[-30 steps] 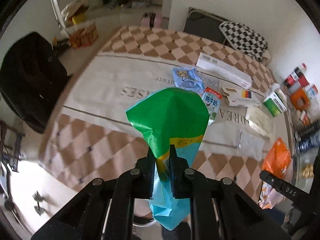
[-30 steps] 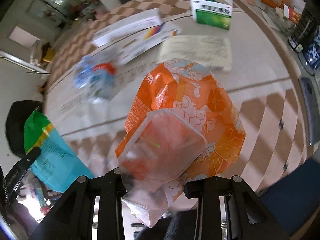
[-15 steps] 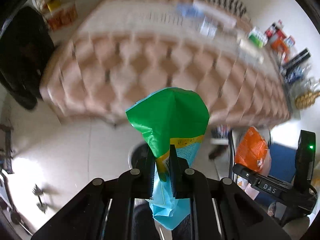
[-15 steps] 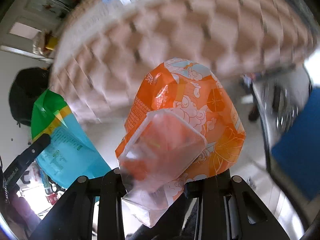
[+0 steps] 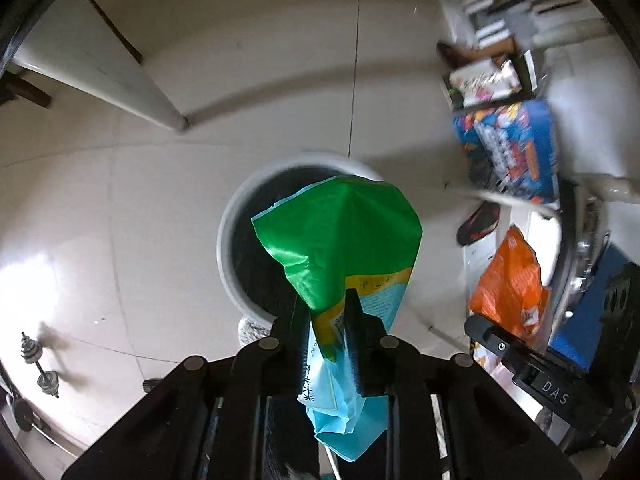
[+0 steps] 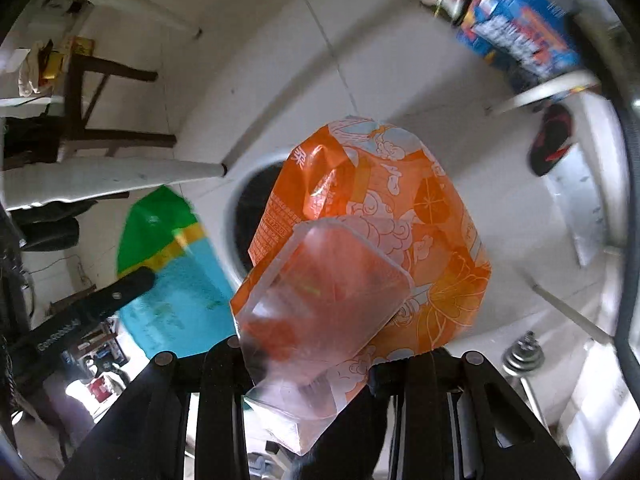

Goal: Collect trash
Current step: 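Carry both bags to the white bin and open both tools over it, then raise both tools back toward the table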

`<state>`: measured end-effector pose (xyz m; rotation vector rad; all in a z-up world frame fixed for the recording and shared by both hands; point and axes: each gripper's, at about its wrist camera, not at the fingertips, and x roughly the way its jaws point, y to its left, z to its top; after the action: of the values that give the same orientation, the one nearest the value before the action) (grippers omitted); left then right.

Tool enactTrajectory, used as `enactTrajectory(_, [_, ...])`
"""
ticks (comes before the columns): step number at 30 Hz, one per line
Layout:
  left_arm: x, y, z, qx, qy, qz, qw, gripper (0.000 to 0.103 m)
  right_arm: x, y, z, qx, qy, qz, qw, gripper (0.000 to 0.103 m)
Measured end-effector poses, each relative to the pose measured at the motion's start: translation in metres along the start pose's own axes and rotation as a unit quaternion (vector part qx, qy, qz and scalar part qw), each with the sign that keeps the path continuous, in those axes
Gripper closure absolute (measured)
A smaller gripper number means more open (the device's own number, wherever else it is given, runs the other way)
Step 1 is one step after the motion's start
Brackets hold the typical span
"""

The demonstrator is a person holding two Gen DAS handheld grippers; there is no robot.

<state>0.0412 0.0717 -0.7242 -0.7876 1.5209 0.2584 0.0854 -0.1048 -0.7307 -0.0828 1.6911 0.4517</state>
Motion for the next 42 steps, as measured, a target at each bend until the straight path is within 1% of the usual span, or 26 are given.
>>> enactTrajectory(1, [0.015,0.002,0.001,0.001,0.005,-0.002,1.0000,0.084,0.015,-0.002,0.004,-0.002,0.006,0.006,1.000,0.068])
enactTrajectory(2, [0.031,0.003,0.003,0.000,0.008,-0.002,1.0000,0.077,0.029,-0.005,0.009,-0.004,0.012,0.015,1.000,0.067])
enactTrajectory(3, [0.043,0.003,0.006,-0.001,0.012,-0.003,0.9999,0.062,0.042,-0.007,0.012,-0.007,0.016,0.020,1.000,0.066])
enactTrajectory(4, [0.049,0.008,0.006,-0.003,0.012,-0.003,0.9999,0.051,0.055,-0.009,0.015,-0.009,0.019,0.025,0.999,0.065])
enactTrajectory(5, [0.054,0.009,0.008,-0.008,0.009,-0.002,0.9999,0.028,0.065,-0.012,0.017,-0.011,0.023,0.032,0.999,0.063])
enactTrajectory(6, [0.056,0.014,0.009,-0.011,0.005,-0.001,0.9999,0.018,0.073,-0.012,0.019,-0.014,0.027,0.041,0.999,0.055])
enactTrajectory(7, [0.055,0.016,0.008,-0.015,-0.002,0.002,0.9999,0.017,0.079,-0.014,0.022,-0.016,0.029,0.048,0.998,0.039])
enactTrajectory(8, [0.054,0.017,0.007,-0.018,-0.010,0.013,0.9997,0.017,0.084,-0.014,0.024,-0.018,0.032,0.054,0.998,0.030])
enactTrajectory(9, [0.053,0.029,0.000,-0.017,-0.015,0.022,0.9995,0.014,0.089,-0.013,0.023,-0.022,0.035,0.057,0.997,0.011])
enactTrajectory(10, [0.051,0.032,-0.002,-0.017,-0.025,0.035,0.9990,0.013,0.091,-0.012,0.021,-0.026,0.033,0.056,0.998,0.004])
enactTrajectory(13, [0.036,0.038,-0.015,-0.017,-0.073,0.079,0.9940,0.011,0.092,-0.011,0.016,-0.040,0.027,0.032,0.998,0.004])
enactTrajectory(14, [0.031,0.032,-0.019,-0.014,-0.089,0.099,0.9910,0.011,0.090,-0.011,0.014,-0.043,0.024,0.026,0.998,0.004])
enactTrajectory(16, [0.023,0.034,-0.027,-0.011,-0.102,0.115,0.9880,0.011,0.080,-0.006,0.006,-0.058,0.011,0.001,0.998,0.004])
enactTrajectory(17, [0.019,0.033,-0.031,-0.009,-0.104,0.116,0.9877,0.011,0.078,-0.006,0.009,-0.064,0.005,-0.011,0.998,0.004])
enactTrajectory(21, [-0.003,0.026,-0.046,-0.004,-0.109,0.116,0.9872,0.011,0.043,0.008,-0.004,-0.079,-0.024,-0.071,0.994,0.004])
enactTrajectory(26, [-0.041,0.025,-0.069,-0.001,-0.111,0.114,0.9873,0.011,-0.003,0.018,-0.019,-0.090,-0.049,-0.110,0.989,0.004])
enactTrajectory(31, [-0.083,0.018,-0.095,-0.003,-0.114,0.109,0.9875,0.011,-0.056,0.035,-0.043,-0.105,-0.062,-0.119,0.985,0.004])
enactTrajectory(35, [-0.123,0.009,-0.117,0.004,-0.120,0.106,0.9871,0.011,-0.098,0.053,-0.065,-0.119,-0.067,-0.124,0.983,0.004])
enactTrajectory(42, [-0.198,-0.005,-0.154,0.019,-0.130,0.100,0.9863,0.011,-0.179,0.083,-0.109,-0.130,-0.071,-0.117,0.982,0.004])
